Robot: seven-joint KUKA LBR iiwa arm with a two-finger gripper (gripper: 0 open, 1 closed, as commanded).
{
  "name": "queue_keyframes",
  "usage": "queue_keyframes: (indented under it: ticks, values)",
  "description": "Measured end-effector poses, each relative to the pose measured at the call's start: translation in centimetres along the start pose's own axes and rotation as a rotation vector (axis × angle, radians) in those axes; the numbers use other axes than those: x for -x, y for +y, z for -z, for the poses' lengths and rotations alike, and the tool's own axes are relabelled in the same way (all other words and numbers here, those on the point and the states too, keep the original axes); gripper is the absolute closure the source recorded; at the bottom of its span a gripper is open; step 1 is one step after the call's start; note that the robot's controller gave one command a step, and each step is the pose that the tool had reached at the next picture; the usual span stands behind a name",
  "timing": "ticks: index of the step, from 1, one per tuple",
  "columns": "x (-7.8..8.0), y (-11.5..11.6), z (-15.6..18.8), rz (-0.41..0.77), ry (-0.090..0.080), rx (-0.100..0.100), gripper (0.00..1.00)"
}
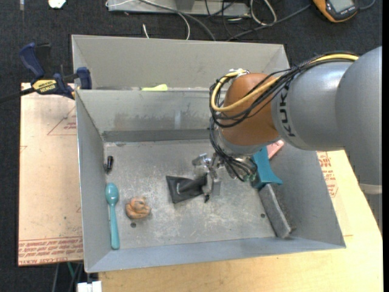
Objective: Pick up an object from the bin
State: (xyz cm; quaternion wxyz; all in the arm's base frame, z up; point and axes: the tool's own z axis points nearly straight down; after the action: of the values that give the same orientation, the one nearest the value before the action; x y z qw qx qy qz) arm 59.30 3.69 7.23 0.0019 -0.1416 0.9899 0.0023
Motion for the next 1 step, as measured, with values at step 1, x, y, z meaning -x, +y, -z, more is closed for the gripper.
queue_keyframes:
  ticks: [1]
  values:
    - [0.00, -0.01, 0.01, 0.000, 0.000, 0.000, 1.00]
